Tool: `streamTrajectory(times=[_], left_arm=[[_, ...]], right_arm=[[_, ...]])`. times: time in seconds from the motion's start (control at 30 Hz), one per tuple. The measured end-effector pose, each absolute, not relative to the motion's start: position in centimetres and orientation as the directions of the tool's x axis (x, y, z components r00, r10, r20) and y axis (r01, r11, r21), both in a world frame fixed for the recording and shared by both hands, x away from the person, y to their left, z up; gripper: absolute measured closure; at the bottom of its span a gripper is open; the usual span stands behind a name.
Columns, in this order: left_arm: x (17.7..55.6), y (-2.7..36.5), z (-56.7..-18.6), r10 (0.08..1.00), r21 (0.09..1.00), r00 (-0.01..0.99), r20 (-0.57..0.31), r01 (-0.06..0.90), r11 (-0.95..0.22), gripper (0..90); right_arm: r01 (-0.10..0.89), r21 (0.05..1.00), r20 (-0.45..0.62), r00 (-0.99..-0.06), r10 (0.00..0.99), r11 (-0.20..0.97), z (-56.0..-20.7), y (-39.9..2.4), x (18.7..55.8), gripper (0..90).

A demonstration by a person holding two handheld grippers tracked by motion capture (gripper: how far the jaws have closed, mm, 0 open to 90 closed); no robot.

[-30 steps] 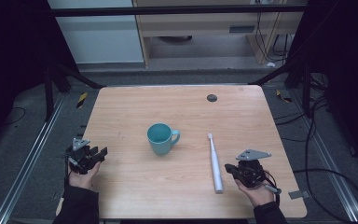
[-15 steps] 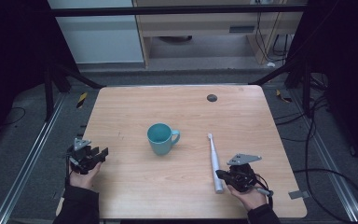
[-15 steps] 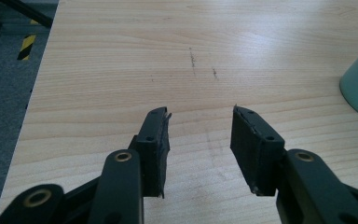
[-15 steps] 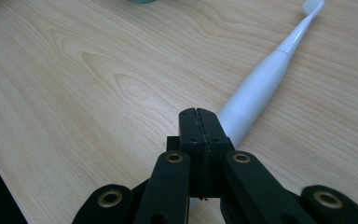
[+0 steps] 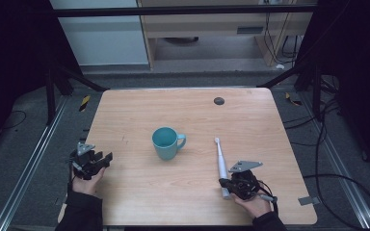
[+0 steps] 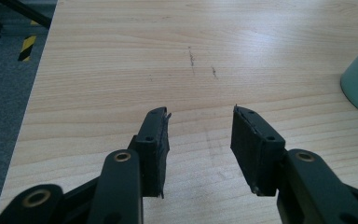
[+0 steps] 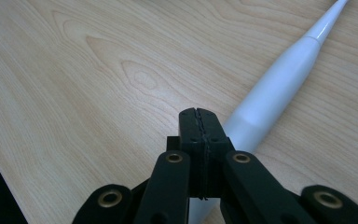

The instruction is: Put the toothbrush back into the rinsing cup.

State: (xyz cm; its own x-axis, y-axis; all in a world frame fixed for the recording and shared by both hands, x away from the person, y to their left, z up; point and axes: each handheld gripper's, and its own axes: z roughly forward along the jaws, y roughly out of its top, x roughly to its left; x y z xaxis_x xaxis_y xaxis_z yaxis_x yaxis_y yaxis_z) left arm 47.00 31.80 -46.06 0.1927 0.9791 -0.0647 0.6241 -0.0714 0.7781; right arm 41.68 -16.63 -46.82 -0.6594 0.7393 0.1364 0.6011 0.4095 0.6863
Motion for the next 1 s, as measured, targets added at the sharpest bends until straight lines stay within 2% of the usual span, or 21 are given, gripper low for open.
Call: streamTrajectory(times=[1.0], left_arm=[[47.02,31.86,-46.10,0.979,0.778,0.192,-0.064,0.624,-0.071,55.8]], right_arm=[[0.624,0.644,0.105,-0.645,0.757,0.442,-47.48,-16.85,41.98,90.0]])
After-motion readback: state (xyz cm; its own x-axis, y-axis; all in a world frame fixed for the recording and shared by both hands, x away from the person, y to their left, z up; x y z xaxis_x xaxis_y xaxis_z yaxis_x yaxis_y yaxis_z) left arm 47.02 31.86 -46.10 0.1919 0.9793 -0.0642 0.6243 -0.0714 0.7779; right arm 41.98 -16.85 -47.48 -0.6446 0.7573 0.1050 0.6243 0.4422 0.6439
